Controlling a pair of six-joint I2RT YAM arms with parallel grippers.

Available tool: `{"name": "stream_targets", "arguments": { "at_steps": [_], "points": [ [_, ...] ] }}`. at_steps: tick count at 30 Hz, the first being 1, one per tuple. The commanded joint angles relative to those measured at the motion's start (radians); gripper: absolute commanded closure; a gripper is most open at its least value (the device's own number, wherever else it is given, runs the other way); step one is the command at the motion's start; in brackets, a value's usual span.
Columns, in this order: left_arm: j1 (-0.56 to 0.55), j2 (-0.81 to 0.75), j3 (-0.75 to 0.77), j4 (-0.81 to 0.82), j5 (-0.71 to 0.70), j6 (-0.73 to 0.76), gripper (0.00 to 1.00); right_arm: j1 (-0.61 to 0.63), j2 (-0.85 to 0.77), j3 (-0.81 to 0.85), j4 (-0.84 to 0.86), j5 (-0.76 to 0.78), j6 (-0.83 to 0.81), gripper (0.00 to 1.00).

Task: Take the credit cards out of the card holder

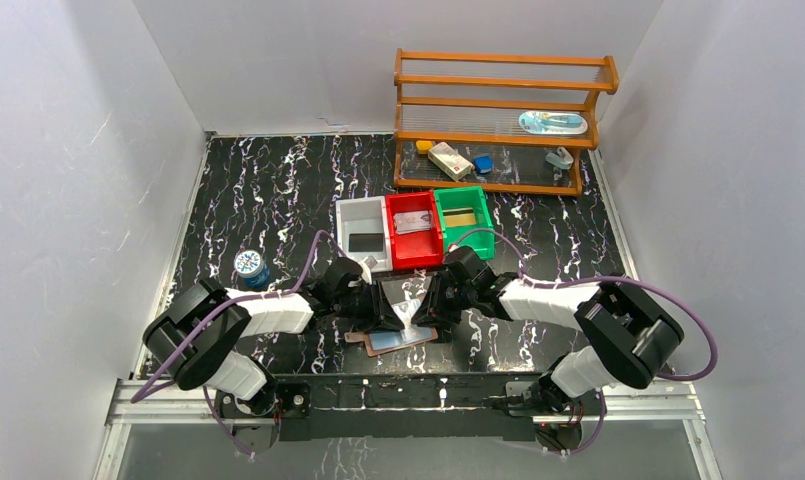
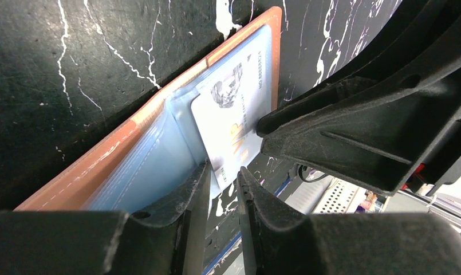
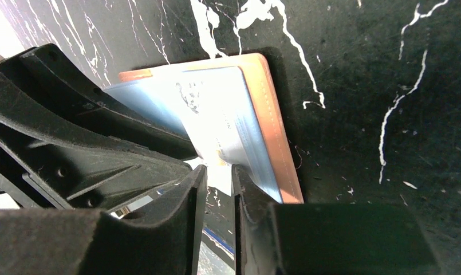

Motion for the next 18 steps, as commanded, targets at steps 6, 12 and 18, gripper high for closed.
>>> {"name": "stream_targets", "arguments": {
  "at_steps": [6,12,18],
  "points": [
    [-0.003,-0.020,0.020,-0.060,-0.012,0.016,0.76,0.006,-0.070,0.091,-0.144,0.122,-0.073,0.63],
    [-0.003,-0.015,0.022,-0.060,-0.010,0.018,0.77,0.006,-0.028,0.085,-0.108,0.084,-0.076,0.62],
    [-0.003,-0.008,0.026,-0.056,-0.003,0.019,0.76,0.006,0.017,0.077,-0.088,0.060,-0.077,0.63]
  ]
}}
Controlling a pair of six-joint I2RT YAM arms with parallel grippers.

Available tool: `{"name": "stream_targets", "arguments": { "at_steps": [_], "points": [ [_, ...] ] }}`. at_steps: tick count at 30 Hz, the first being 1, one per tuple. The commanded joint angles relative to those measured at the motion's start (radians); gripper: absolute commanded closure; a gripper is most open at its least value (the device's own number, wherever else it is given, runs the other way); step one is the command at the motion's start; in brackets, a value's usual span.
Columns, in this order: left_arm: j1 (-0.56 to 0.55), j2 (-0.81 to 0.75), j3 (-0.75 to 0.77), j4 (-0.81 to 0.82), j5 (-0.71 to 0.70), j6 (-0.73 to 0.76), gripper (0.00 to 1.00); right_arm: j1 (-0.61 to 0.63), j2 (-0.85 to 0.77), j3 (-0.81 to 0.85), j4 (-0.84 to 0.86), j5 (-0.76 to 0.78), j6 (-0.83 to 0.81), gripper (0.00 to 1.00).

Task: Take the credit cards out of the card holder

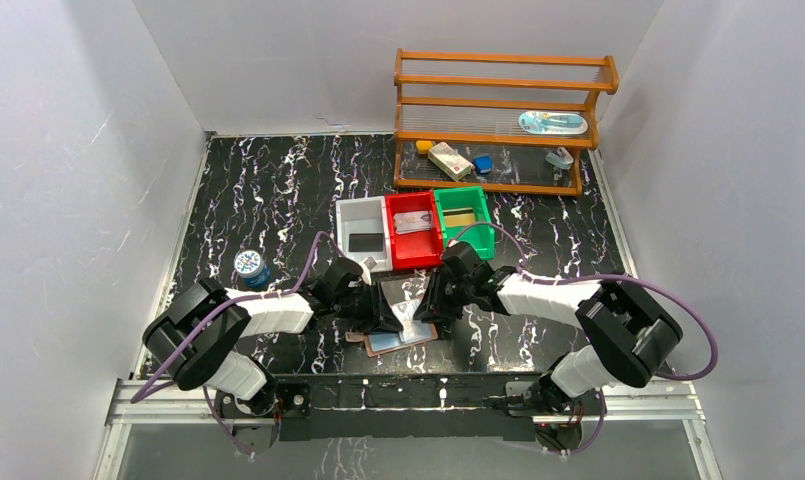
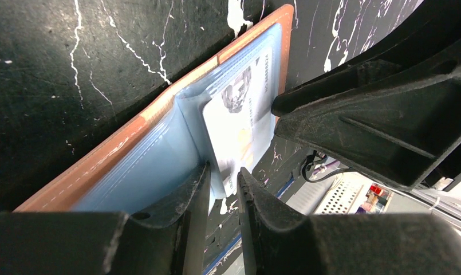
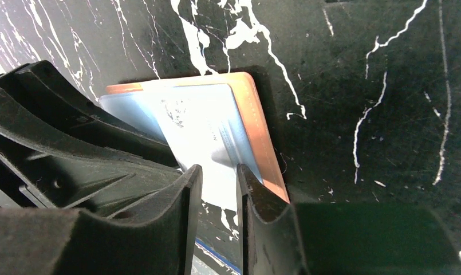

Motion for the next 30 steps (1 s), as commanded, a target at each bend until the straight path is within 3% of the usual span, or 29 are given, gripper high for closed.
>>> {"name": "stream_targets", "arguments": {
  "at_steps": [1,13,21,23,26,30],
  "points": [
    [-0.003,-0.008,0.021,-0.026,0.001,0.016,0.76,0.005,0.027,0.013,0.034,-0.030,-0.010,0.64],
    [-0.003,0.025,0.028,0.048,-0.010,-0.032,0.79,0.006,0.006,-0.069,0.115,-0.082,0.053,0.70],
    [-0.003,0.021,0.056,-0.006,-0.015,-0.018,0.93,0.005,0.012,-0.068,0.099,-0.066,0.051,0.70],
    [-0.002,0.000,0.053,-0.041,-0.029,-0.006,0.92,0.005,0.014,-0.062,0.084,-0.051,0.050,0.70],
    [-0.003,-0.029,0.052,-0.087,-0.038,0.013,0.82,0.005,0.014,-0.060,0.076,-0.039,0.050,0.70],
    [-0.003,-0.059,0.037,-0.082,-0.036,0.016,0.81,0.005,0.016,-0.060,0.070,-0.033,0.050,0.70]
  ]
}}
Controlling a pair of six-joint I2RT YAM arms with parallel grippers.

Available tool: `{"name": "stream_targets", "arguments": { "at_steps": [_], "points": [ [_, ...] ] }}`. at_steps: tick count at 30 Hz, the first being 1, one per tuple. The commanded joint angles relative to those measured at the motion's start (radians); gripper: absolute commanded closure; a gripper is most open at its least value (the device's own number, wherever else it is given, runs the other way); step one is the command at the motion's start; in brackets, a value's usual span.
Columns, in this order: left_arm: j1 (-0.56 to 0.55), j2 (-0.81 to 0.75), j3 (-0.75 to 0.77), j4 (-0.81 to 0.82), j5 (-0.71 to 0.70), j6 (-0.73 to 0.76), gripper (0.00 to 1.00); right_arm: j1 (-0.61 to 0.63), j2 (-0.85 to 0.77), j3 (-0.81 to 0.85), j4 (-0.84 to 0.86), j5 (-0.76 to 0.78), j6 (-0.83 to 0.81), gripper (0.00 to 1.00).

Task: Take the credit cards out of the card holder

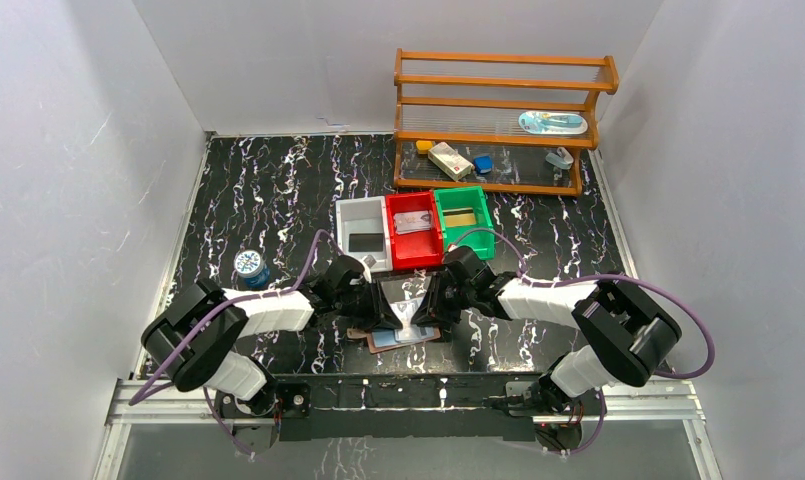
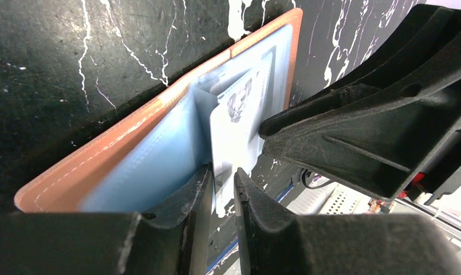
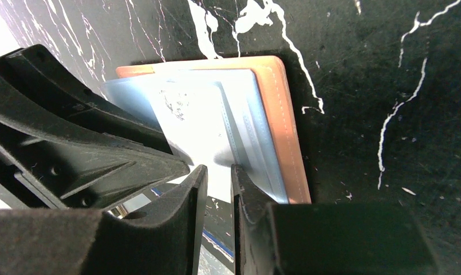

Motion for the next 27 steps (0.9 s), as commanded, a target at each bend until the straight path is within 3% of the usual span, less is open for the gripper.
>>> {"name": "stream_targets", "arguments": {
  "at_steps": [1,4,7,24,27],
  "points": [
    [-0.003,-0.059,0.005,-0.021,-0.008,0.017,0.82,0.005,0.001,-0.006,-0.036,0.040,-0.001,0.70],
    [-0.003,-0.048,0.005,0.008,0.009,0.011,0.88,0.006,0.006,-0.006,-0.036,0.038,-0.003,0.69],
    [-0.003,-0.040,0.005,0.027,0.023,0.009,1.00,0.006,0.009,-0.006,-0.040,0.038,-0.003,0.68],
    [0.001,-0.167,-0.031,-0.133,-0.036,0.062,1.00,0.006,0.015,0.024,-0.111,0.086,-0.010,0.71],
    [0.000,-0.155,-0.020,-0.133,-0.025,0.071,0.95,0.006,0.006,0.035,-0.100,0.070,-0.014,0.71]
  ]
}}
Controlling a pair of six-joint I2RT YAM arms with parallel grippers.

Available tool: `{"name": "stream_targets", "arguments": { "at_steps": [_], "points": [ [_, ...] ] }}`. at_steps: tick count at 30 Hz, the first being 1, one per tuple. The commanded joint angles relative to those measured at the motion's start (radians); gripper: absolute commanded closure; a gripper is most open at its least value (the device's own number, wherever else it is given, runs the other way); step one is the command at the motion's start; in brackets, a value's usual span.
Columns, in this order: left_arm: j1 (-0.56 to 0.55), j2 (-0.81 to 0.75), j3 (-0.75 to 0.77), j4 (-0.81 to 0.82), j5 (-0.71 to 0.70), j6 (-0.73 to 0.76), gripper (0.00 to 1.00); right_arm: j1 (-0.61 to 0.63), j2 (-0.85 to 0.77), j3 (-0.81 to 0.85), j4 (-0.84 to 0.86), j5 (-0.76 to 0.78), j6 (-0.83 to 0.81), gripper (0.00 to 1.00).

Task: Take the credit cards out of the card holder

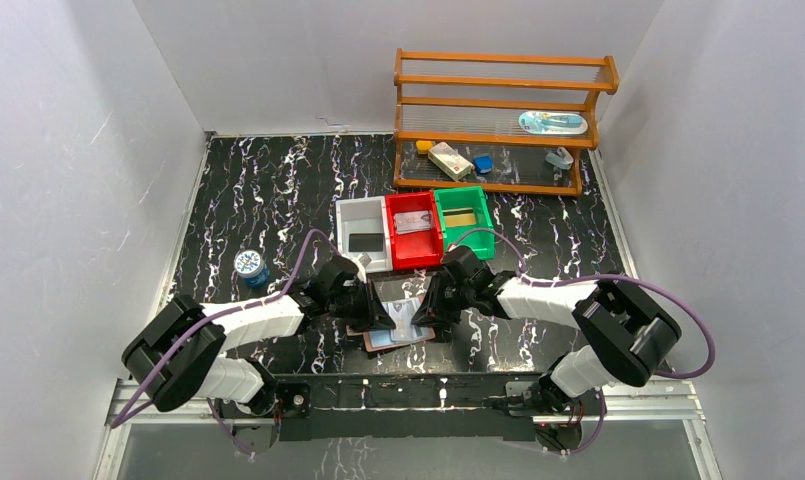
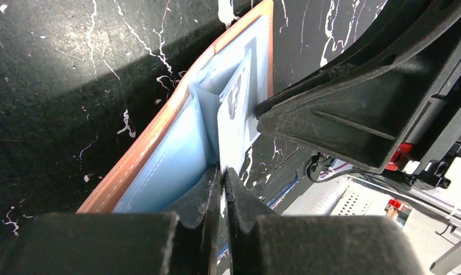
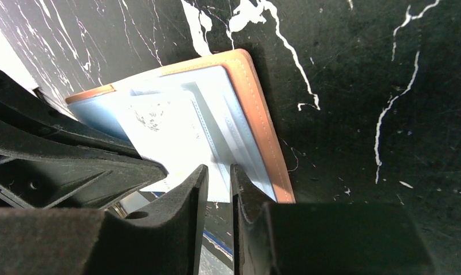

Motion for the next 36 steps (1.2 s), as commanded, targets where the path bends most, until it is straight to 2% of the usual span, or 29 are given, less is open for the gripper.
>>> {"name": "stream_targets", "arguments": {
  "at_steps": [1,5,8,14,21,25,27,31,36],
  "points": [
    [0.000,-0.016,-0.001,-0.036,0.021,0.035,0.95,0.003,-0.001,0.031,-0.067,0.043,-0.032,0.70],
    [0.000,-0.003,0.005,-0.036,0.023,0.042,0.94,0.004,-0.025,0.086,-0.069,0.006,-0.059,0.68],
    [0.000,0.002,0.011,-0.041,0.022,0.042,0.93,0.008,-0.027,0.095,-0.006,-0.042,-0.048,0.68],
    [0.000,0.010,0.006,-0.032,0.018,0.034,0.92,0.032,0.048,0.115,0.044,-0.085,-0.053,0.67],
    [0.000,-0.005,0.004,-0.051,0.014,0.038,0.84,0.037,0.111,0.107,-0.080,0.015,-0.056,0.68],
    [0.002,-0.012,0.003,-0.037,0.033,0.039,0.83,0.037,0.112,0.078,-0.071,0.027,-0.034,0.69],
    [0.002,-0.010,0.000,-0.019,0.041,0.036,0.86,0.037,0.115,0.069,-0.057,0.020,-0.030,0.69],
    [0.002,-0.013,-0.003,-0.013,0.035,0.024,1.00,0.037,0.135,0.075,-0.064,0.020,-0.029,0.69],
    [0.003,-0.054,-0.010,-0.081,-0.016,0.034,1.00,0.037,0.146,0.078,-0.085,0.037,-0.023,0.72]
  ]
}}
